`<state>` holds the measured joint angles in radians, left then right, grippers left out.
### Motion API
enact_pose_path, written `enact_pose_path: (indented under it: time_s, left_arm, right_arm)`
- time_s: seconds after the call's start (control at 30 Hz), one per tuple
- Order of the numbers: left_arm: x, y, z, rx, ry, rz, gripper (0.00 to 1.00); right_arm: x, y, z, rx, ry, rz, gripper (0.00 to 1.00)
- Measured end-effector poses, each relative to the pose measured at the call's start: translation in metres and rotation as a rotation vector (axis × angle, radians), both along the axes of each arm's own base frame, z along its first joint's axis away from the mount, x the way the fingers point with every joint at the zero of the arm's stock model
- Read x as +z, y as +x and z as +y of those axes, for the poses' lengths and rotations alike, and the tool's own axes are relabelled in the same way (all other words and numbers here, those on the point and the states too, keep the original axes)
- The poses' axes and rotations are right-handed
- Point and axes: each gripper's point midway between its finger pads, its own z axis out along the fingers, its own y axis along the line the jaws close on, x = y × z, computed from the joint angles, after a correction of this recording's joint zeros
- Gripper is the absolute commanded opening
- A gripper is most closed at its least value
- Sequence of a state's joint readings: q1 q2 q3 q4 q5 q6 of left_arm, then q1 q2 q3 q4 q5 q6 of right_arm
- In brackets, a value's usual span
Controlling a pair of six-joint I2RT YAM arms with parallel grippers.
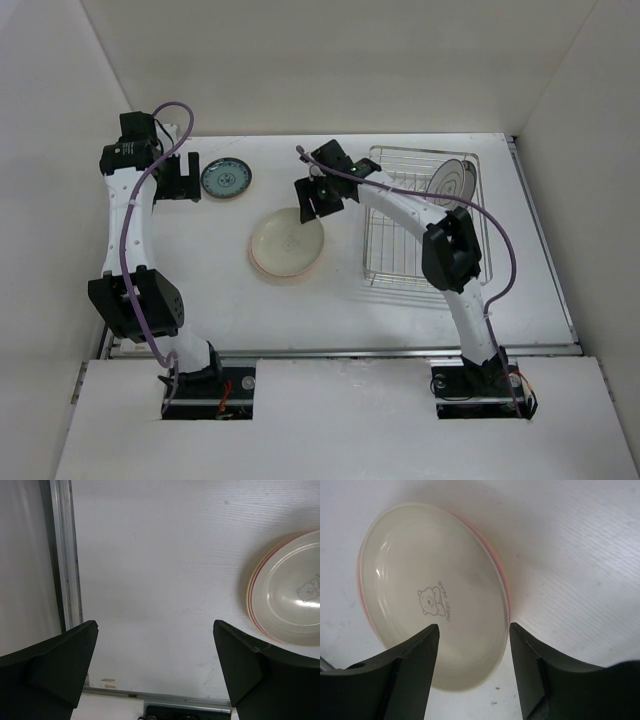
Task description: Unload the plates from the dish rack
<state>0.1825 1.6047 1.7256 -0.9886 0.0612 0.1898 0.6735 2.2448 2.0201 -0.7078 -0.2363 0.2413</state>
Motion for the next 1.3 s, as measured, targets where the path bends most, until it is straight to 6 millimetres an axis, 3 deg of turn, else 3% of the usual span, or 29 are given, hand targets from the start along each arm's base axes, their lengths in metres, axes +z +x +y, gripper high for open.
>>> enact_pose_path:
  time_s: [0.23,0.47,0.53,0.6,0.7,0.73,0.8,0.87,0.9,0.97,1.03,1.07,1.13,1.2,1.3]
  left_arm:
    - [0.000,-0.001,0.000,0.000,-0.001,0.004,1.00]
    - [0.000,-0.001,0.000,0.000,-0.001,0.004,1.00]
    - [0.000,-0.001,0.000,0.000,-0.001,0.005,1.00]
    - [-0.001,-0.001,-0.001,-0.001,-0.003,0.006,1.00]
    - [-0.002,-0.002,-0.002,-0.007,-0.011,0.009,1.00]
    - [-0.003,-0.002,-0.003,-0.008,-0.013,0.011,1.00]
    - [-0.004,-0.003,-0.004,-0.011,-0.017,0.017,1.00]
    - [-0.005,-0.004,-0.004,-0.012,-0.018,0.021,1.00]
    - [-0.005,-0.004,-0.004,-0.012,-0.018,0.021,1.00]
    - [-0.006,-0.004,-0.004,-0.013,-0.020,0.024,1.00]
    - [-0.007,-0.005,-0.005,-0.016,-0.024,0.026,1.00]
    - [-0.007,-0.005,-0.006,-0.018,-0.027,0.027,1.00]
    - [-0.007,-0.005,-0.008,-0.023,-0.038,0.026,1.00]
    - [-0.009,-0.005,-0.010,-0.029,-0.047,0.031,1.00]
    - [-0.011,-0.008,-0.012,-0.035,-0.060,0.040,1.00]
  right_arm:
    - [0.030,0.018,-0.023,-0.066,-0.101,-0.120,0.67]
    - [0.040,0.021,-0.038,-0.119,-0.151,-0.150,0.66]
    - [0.055,0.021,-0.048,-0.169,-0.148,-0.174,0.76]
    - [0.087,0.024,-0.065,-0.243,-0.145,-0.239,0.78]
    - [0.170,0.036,-0.115,-0.424,-0.098,-0.404,0.78]
    - [0.205,0.041,-0.145,-0.519,-0.083,-0.478,0.78]
    - [0.256,0.045,-0.206,-0.697,-0.071,-0.582,0.76]
    - [0.291,0.043,-0.271,-0.879,-0.081,-0.655,0.72]
    - [0.298,0.042,-0.300,-0.965,-0.101,-0.673,0.70]
    - [0.294,0.040,-0.341,-1.082,-0.151,-0.672,0.64]
    - [0.271,0.041,-0.360,-1.129,-0.214,-0.628,0.58]
    - [0.255,0.043,-0.362,-1.126,-0.245,-0.593,0.50]
    - [0.221,0.048,-0.356,-1.083,-0.286,-0.520,0.41]
    - [0.192,0.050,-0.338,-1.000,-0.303,-0.460,0.39]
    - [0.176,0.047,-0.298,-0.865,-0.305,-0.444,0.30]
